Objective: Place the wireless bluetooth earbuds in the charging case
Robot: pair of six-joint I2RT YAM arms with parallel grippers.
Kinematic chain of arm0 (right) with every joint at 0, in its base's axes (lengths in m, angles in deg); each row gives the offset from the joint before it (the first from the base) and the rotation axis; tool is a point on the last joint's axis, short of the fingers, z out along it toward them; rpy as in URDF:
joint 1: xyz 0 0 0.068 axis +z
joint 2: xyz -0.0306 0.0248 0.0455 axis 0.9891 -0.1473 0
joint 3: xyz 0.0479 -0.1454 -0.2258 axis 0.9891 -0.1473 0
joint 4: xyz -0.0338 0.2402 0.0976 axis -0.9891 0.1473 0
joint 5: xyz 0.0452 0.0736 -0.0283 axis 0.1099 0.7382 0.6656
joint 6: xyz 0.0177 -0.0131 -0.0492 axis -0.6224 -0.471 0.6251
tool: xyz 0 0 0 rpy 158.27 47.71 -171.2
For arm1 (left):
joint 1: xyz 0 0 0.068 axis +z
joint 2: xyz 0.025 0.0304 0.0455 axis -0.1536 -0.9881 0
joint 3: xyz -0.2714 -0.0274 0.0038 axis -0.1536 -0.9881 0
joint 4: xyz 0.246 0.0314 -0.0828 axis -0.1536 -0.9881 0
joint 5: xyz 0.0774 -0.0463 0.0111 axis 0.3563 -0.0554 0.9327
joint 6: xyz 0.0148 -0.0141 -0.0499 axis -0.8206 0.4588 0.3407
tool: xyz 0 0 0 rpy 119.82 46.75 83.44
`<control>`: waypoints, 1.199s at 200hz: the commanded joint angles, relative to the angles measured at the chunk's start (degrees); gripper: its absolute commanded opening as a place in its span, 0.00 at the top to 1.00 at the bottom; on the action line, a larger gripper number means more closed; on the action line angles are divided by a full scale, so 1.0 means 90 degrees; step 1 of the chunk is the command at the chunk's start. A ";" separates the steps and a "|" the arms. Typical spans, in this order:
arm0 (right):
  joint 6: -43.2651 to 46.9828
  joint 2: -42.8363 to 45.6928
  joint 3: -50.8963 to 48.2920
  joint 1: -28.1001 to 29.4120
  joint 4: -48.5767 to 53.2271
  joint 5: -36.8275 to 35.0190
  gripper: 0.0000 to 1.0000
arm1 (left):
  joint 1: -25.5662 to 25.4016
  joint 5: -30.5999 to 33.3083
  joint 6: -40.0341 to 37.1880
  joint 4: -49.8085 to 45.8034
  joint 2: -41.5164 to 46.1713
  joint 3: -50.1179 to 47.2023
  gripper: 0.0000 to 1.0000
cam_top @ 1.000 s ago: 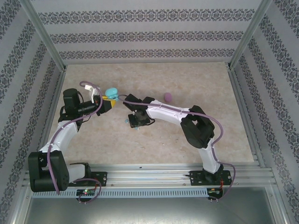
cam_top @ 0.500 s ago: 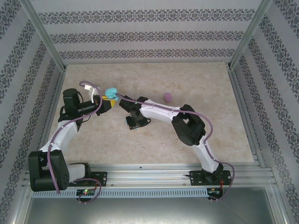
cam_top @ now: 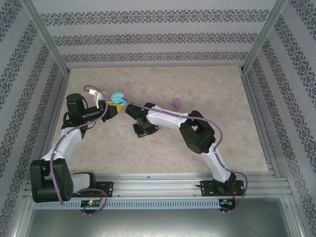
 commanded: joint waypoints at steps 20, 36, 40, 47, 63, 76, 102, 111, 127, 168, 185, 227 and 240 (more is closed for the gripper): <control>0.0177 -0.0101 -0.0039 0.0093 0.0479 -0.0180 0.73 | 0.0086 -0.0214 0.0152 0.0548 -0.0003 0.0008 0.91; 0.0187 -0.0111 -0.0048 0.0093 0.0486 -0.0143 0.74 | 0.0086 -0.0217 0.0182 0.0580 -0.0003 -0.0009 0.91; 0.0190 -0.0117 -0.0055 0.0093 0.0492 -0.0133 0.75 | 0.0093 -0.0212 0.0190 0.0589 -0.0001 -0.0009 0.91; 0.0191 -0.0109 -0.0060 0.0093 0.0497 -0.0124 0.76 | 0.0087 -0.0216 0.0200 0.0598 -0.0001 -0.0022 0.91; 0.0172 -0.0023 -0.0095 0.0093 0.0468 -0.0117 0.80 | 0.0086 -0.0215 0.0212 0.0600 0.0010 -0.0022 0.91; 0.0142 0.0120 -0.0198 0.0093 0.0398 -0.0122 0.81 | 0.0091 -0.0226 0.0238 0.0623 0.0007 -0.0021 0.91; -0.0009 0.0602 -0.0666 -0.0006 0.0014 -0.0039 0.83 | 0.0086 -0.0219 0.0337 0.0753 0.0018 -0.0047 0.91; -0.0092 0.0806 -0.0863 -0.0067 -0.0163 0.0031 0.84 | 0.0086 -0.0235 0.0400 0.0841 0.0016 -0.0072 0.91; -0.0243 0.1219 -0.1270 -0.0158 -0.0526 0.0156 0.84 | 0.0086 -0.0253 0.0558 0.1069 0.0012 -0.0142 0.91; -0.0596 0.2532 -0.2274 -0.0337 -0.1368 0.0169 0.84 | -0.0036 -0.0375 0.1000 0.2065 0.0029 -0.0455 0.91; -0.0683 0.3135 -0.2581 -0.0346 -0.1574 0.0065 0.84 | -0.0168 -0.0383 0.1065 0.2304 0.0026 -0.0513 0.91; -0.1094 0.4648 -0.3261 -0.0252 -0.2428 0.0258 0.84 | -0.0653 -0.0340 0.1008 0.2694 0.0026 -0.0580 0.91; -0.1242 0.5058 -0.3384 -0.0188 -0.2677 0.0243 0.84 | -0.0857 -0.0237 0.0928 0.2769 0.0036 -0.0614 0.91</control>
